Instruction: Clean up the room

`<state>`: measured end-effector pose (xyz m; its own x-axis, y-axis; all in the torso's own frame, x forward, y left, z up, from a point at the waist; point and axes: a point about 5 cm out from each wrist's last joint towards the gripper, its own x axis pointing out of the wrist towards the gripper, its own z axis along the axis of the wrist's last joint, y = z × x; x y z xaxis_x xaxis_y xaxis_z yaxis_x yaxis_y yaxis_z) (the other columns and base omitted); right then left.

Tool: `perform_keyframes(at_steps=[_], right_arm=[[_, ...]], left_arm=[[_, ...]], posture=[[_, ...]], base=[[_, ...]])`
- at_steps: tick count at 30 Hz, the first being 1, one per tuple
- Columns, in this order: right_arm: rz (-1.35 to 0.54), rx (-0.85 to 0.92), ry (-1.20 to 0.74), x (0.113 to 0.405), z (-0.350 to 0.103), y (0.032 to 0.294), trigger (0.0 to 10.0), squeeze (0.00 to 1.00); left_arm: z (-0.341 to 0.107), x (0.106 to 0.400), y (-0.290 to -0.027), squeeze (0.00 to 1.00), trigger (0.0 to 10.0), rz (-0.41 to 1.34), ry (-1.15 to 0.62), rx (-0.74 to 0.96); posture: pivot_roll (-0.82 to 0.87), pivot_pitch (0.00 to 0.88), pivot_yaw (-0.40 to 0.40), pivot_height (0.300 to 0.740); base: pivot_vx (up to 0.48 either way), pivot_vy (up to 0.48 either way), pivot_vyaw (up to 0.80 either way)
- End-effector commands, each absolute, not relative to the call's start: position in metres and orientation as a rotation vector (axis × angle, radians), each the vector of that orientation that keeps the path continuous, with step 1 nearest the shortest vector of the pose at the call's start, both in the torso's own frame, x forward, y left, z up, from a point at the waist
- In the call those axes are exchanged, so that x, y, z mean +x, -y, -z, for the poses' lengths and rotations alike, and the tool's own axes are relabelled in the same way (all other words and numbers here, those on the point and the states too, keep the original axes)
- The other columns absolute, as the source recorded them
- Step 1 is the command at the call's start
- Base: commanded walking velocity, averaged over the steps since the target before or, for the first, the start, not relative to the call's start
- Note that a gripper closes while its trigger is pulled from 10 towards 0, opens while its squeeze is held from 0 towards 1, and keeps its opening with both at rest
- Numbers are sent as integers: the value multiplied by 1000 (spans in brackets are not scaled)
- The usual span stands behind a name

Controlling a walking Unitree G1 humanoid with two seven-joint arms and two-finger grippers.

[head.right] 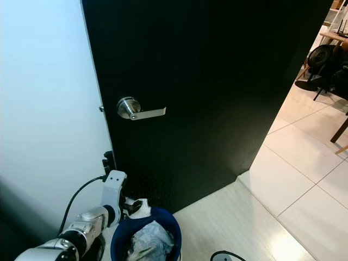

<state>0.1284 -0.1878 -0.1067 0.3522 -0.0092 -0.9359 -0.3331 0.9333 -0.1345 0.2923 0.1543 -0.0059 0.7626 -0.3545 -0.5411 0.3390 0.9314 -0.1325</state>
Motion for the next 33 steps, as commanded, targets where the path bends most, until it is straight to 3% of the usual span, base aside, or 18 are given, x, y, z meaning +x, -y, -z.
perform_keyframes(at_steps=[1, 10, 11, 12, 18, 25, 33], right_arm=[[-227, -314, -1204, 129, 107, 182, 10000, 0], [-226, -311, -1204, 129, 107, 182, 10000, 0], [-226, -311, -1205, 128, 107, 183, 10000, 0], [-225, -312, -1208, 127, 108, 184, 10000, 0], [-222, -310, -1208, 126, 108, 185, 10000, 0], [-228, -316, -1210, 124, 109, 185, 10000, 0], [-233, -323, -1204, 126, 108, 186, 10000, 0]], left_arm=[[0, 298, -157, 1000, 10000, 381, -572, 3], [-2, 300, -160, 1000, 10000, 359, -561, 27], [-1, 300, -162, 863, 10000, 342, -568, 40], [3, 296, -167, 0, 10000, 298, -587, 33], [15, 283, -179, 0, 10000, 213, -639, -41], [44, 245, -199, 0, 10000, 61, -751, -157], [59, 223, -200, 0, 10000, 32, -827, -175]], posture=[[-55, 0, -78, 740], [-51, 0, -73, 740], [-46, 0, -70, 740], [-44, 0, -67, 740], [-43, 0, -61, 740], [-20, 0, -68, 740], [-12, 0, -64, 740]], base=[[0, 0, 0], [0, 0, 0], [0, 0, 0], [0, 0, 0], [0, 0, 0], [-438, 0, 0], [-180, 0, 0]])
